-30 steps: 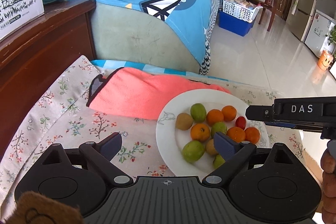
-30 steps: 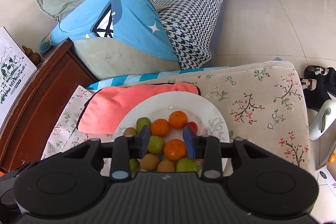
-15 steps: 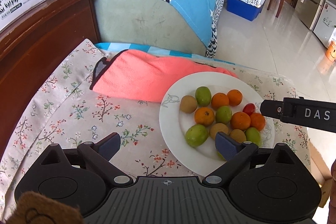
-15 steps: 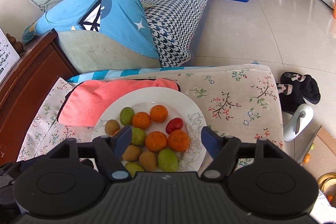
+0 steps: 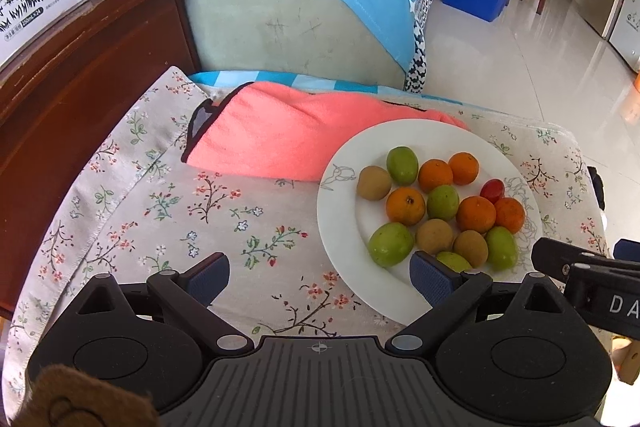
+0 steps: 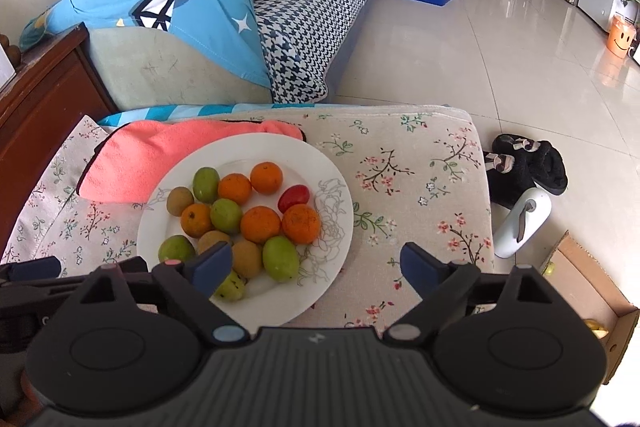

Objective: Organize fruits

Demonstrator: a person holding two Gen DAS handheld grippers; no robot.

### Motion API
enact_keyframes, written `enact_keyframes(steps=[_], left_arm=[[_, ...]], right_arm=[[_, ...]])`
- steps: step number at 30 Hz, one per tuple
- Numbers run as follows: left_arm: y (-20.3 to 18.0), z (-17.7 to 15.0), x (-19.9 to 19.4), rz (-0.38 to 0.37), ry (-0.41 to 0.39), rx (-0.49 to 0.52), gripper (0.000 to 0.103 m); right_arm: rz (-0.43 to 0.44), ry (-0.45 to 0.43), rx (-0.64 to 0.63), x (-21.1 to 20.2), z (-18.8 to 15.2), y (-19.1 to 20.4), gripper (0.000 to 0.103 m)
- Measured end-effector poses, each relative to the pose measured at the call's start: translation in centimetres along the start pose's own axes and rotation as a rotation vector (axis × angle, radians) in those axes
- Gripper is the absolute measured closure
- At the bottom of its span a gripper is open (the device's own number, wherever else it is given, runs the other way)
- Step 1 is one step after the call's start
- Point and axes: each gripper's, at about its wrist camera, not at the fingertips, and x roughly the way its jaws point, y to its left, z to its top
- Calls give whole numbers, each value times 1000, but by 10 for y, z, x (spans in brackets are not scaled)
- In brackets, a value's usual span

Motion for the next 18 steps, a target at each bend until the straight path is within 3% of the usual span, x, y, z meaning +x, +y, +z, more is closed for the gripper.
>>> enact_keyframes(steps=[7,18], left_arm=[[-8,-3,2,49,4,50,5],[-8,-4,3,65,10,63,5]], right_arm=[[-64,18,-44,5,-6,7,8],[-104,16,-66,7,-6,10,8]])
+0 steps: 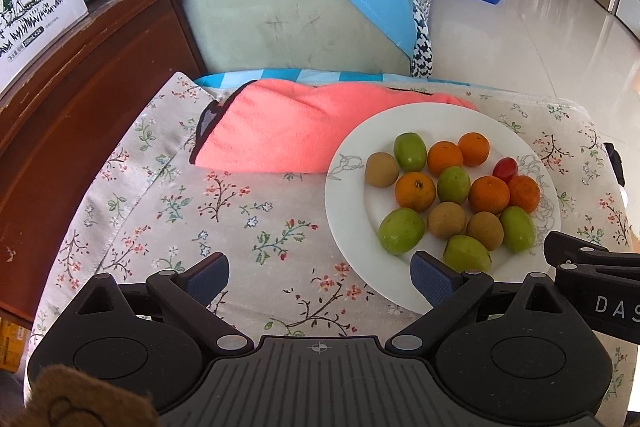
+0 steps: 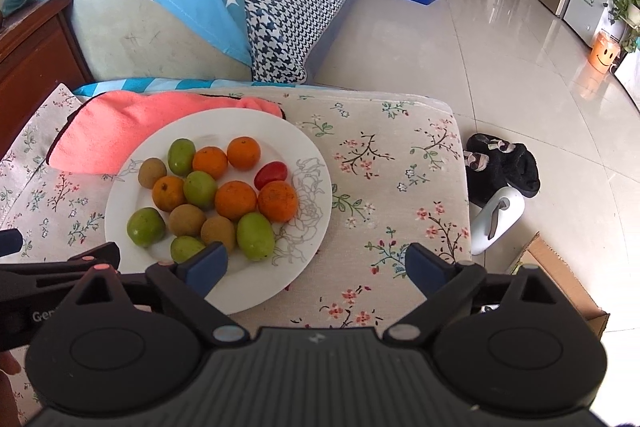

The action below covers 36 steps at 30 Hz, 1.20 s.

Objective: Organize fruits

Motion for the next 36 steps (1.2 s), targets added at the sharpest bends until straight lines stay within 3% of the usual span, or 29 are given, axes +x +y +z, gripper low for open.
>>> enact_keyframes(steps=[36], left_arm=[[-1,-2,1,34,-4,14,5]], right_arm=[[-60,-22,-68,4,-3,10,7]])
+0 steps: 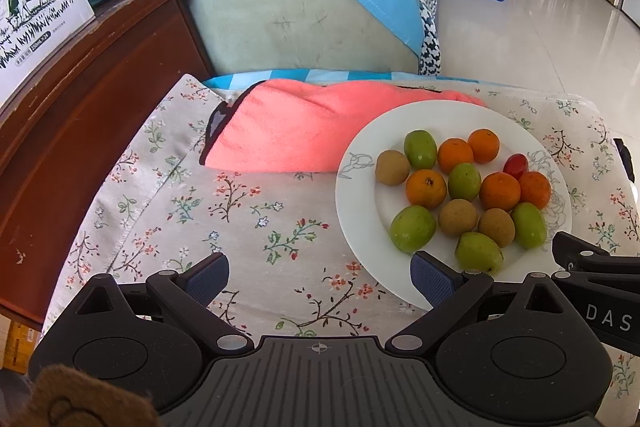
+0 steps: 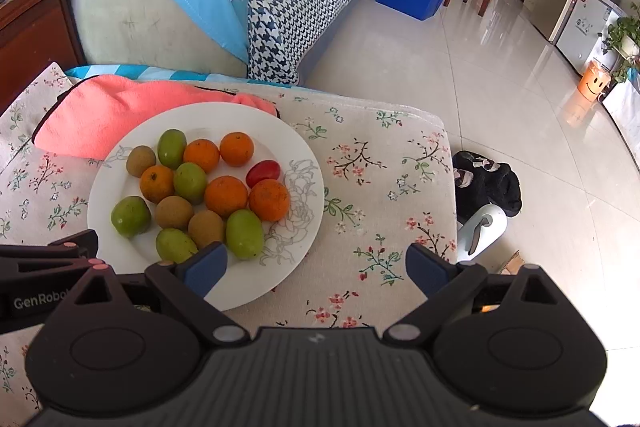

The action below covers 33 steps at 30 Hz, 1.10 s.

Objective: Organize fruits

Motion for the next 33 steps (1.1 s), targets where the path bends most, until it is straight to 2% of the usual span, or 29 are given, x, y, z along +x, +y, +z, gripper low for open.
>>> enact_keyframes(steps=[17,33], left_arm=[[4,-10,-7,31,-15,-5,5],[13,-44,-31,28,-28,-28,5]], right_arm=[[3,-10,2,-4,-7,5,7],[52,-62,20,-31,-41,7,7]])
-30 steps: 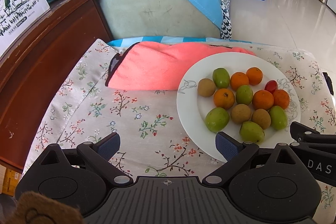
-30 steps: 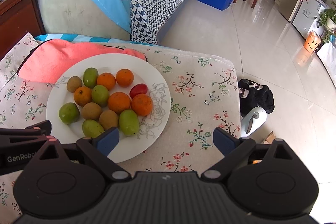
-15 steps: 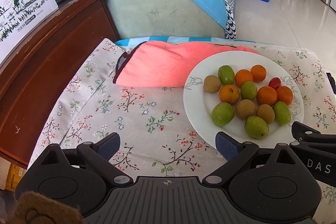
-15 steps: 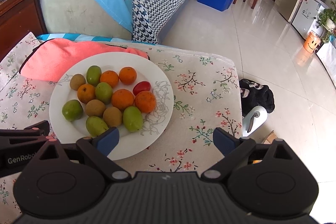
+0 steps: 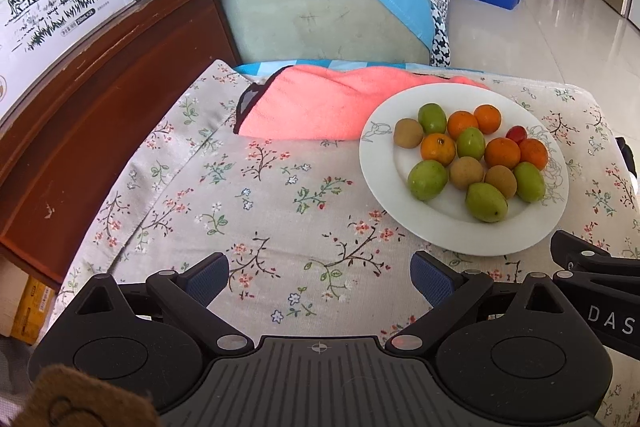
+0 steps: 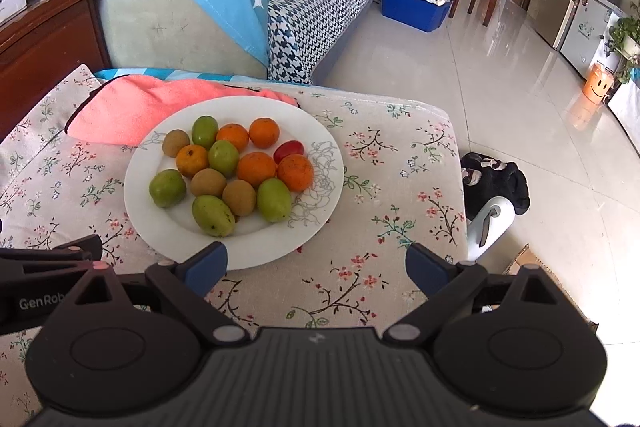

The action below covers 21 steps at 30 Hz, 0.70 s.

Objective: Organize fruits

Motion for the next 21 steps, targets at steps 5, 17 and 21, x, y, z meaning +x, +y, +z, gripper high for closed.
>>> enact_keyframes(steps=[5,17,21], left_arm=[[6,-13,-7,2,0,-6,5],[44,-38,-21,-6,18,-107,5],[56,-43,-26,-10,10,-137,4]], right_arm=[[65,-9,17,-6,-15,-1,7],[228,4,34,-6,-58,11,7],[276,-9,-67,-5,-75,28,7]])
